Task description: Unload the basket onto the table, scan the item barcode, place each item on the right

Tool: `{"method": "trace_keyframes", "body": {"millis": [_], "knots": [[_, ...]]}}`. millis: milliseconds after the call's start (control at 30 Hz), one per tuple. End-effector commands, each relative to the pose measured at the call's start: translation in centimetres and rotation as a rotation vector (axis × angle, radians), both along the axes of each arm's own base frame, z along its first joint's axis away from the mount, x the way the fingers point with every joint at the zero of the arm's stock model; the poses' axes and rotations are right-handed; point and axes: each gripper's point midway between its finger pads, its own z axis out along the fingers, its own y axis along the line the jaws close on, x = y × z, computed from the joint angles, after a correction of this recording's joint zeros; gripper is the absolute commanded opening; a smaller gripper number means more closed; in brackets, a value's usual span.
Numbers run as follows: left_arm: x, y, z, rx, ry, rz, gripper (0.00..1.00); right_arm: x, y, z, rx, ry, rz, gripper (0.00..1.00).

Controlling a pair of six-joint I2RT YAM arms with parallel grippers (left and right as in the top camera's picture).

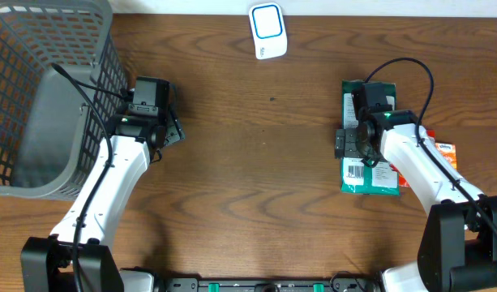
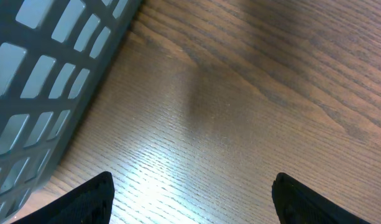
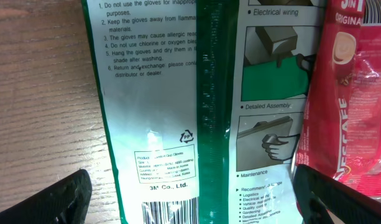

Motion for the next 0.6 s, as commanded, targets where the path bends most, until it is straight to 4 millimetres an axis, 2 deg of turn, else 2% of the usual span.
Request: {"method": "trace_keyframes", "body": {"millis": [0, 200, 300, 433, 567], "knots": [[-0.2, 0.3, 0.0, 0.007, 0.001, 0.012, 0.82, -0.1, -0.1, 0.0, 0.003, 0.001, 0.004, 0.99], [-0.2, 0.3, 0.2, 0.006, -0.005, 0.011, 0.82, -0.1, -0.1, 0.0, 0.003, 0.001, 0.004, 0.99], [-0.2, 0.3, 1.2, 0.001, -0.038, 0.011, 0.82, -0.1, -0.1, 0.0, 0.003, 0.001, 0.004, 0.99], [-0.8, 1.4, 5.9, 0.060, -0.165, -0.002, 0.82, -0.1, -0.1, 0.0, 0.003, 0.001, 0.004, 0.99], [-2.9, 2.1, 12.2, 0.071, -0.358, 0.008, 0.82, -0.1, -0.1, 0.0, 0.003, 0.001, 0.004, 0.99]]}}
